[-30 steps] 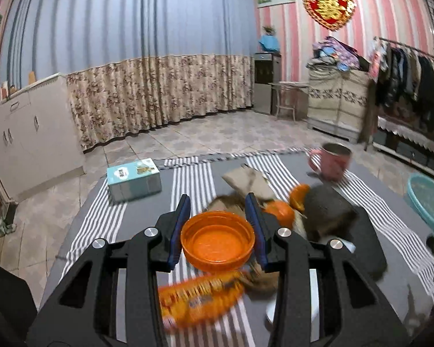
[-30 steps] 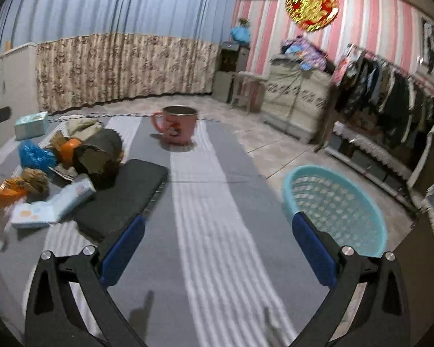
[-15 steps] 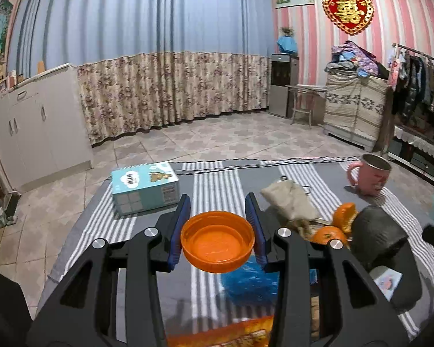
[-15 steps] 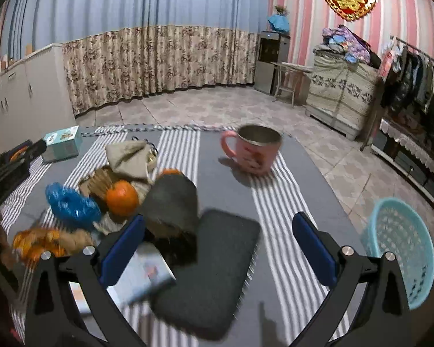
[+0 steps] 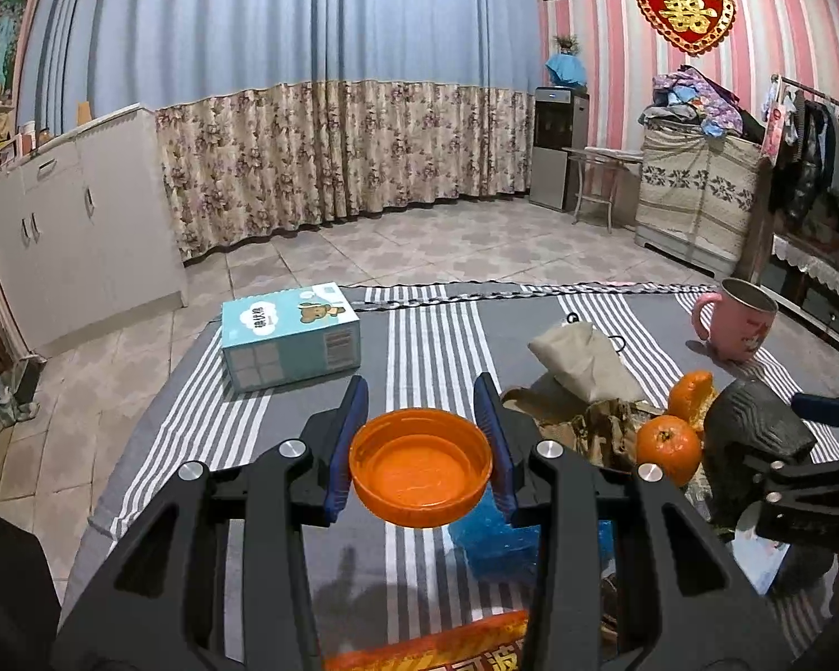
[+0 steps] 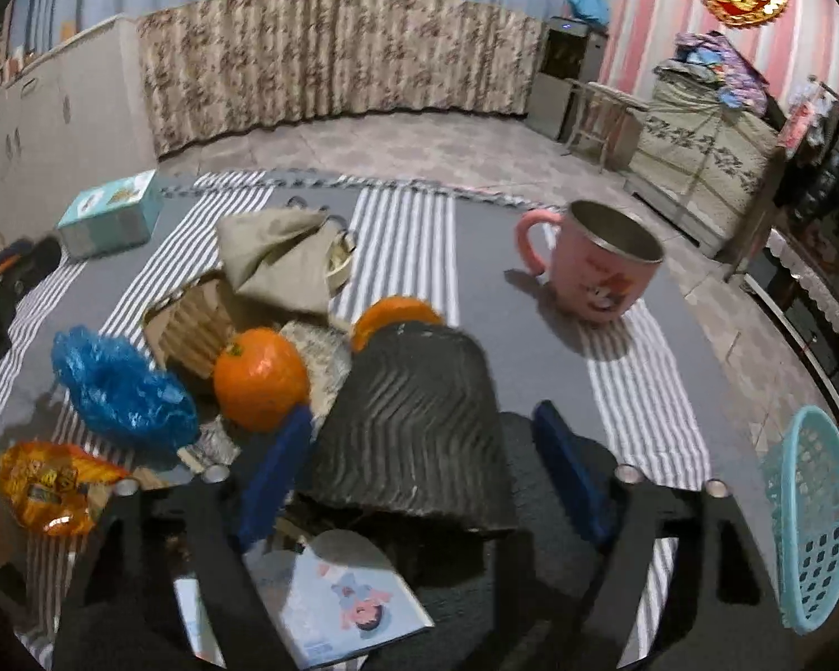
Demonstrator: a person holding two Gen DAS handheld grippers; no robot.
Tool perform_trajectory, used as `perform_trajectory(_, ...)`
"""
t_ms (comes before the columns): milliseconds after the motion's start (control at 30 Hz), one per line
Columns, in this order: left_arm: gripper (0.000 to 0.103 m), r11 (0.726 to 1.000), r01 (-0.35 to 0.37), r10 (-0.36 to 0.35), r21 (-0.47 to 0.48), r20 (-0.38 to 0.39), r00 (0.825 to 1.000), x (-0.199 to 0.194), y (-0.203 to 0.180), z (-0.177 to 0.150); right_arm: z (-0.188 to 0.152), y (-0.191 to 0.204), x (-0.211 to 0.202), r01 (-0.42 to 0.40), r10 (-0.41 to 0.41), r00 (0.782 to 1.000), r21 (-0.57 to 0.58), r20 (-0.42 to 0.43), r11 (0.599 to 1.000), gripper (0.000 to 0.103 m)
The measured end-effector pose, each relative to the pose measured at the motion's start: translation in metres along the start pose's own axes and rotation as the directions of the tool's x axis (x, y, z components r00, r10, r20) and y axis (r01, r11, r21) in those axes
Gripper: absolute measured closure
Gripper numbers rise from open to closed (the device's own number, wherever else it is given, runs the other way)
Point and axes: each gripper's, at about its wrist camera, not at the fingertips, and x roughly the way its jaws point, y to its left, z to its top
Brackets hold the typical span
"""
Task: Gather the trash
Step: 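Carry the orange cap and black sleeve over the blue basket with both grippers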
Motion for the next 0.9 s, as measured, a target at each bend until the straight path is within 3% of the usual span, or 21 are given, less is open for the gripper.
perform_trajectory(233,0.065,0.999,-0.012,0.013,0.03,-0.015,1.0,0.006,-0.008,-0.006,-0.003,-0.009,-0.015,-0.034,0.033,0.997,0.02,0.063,0.999,0.034)
perform_trajectory(367,0.065,0.996,-0.065,0.065,0.061,0.003,0.998,0.006,-0.012,-0.006,-0.005,-0.031,-0.042,-0.022,0.019,0.991,0.021,0.135,1.0,0.034)
perform_trajectory(467,0.065,0.996,-0.067,0.068,0.057,-0.003,0.998,0.002,-0.013,0.001,-0.01,-0.063,-0.068,0.035,-0.037,0.982,0.014,0.186,0.999,0.034)
perform_trajectory(633,0.065,0.998,-0.049,0.05,0.032,-0.029,0.998,-0.011,-0.02,0.023,-0.011,-0.123,-0.096,0.067,-0.08,0.977,0.073,0.197,0.995,0.034)
perform_trajectory(767,0.065,0.999,-0.034,0.034,0.04,0.006,0.999,-0.031,-0.037,0.036,-0.018,-0.156,-0.111,0.118,-0.13,0.969,0.072,0.21,0.99,0.034)
perform_trajectory(900,0.065,0.999,-0.019,0.019,0.039,0.014,1.0,-0.044,-0.061,0.042,-0.034,-0.2,-0.12,0.136,-0.164,0.965,0.146,0.205,0.98,0.034)
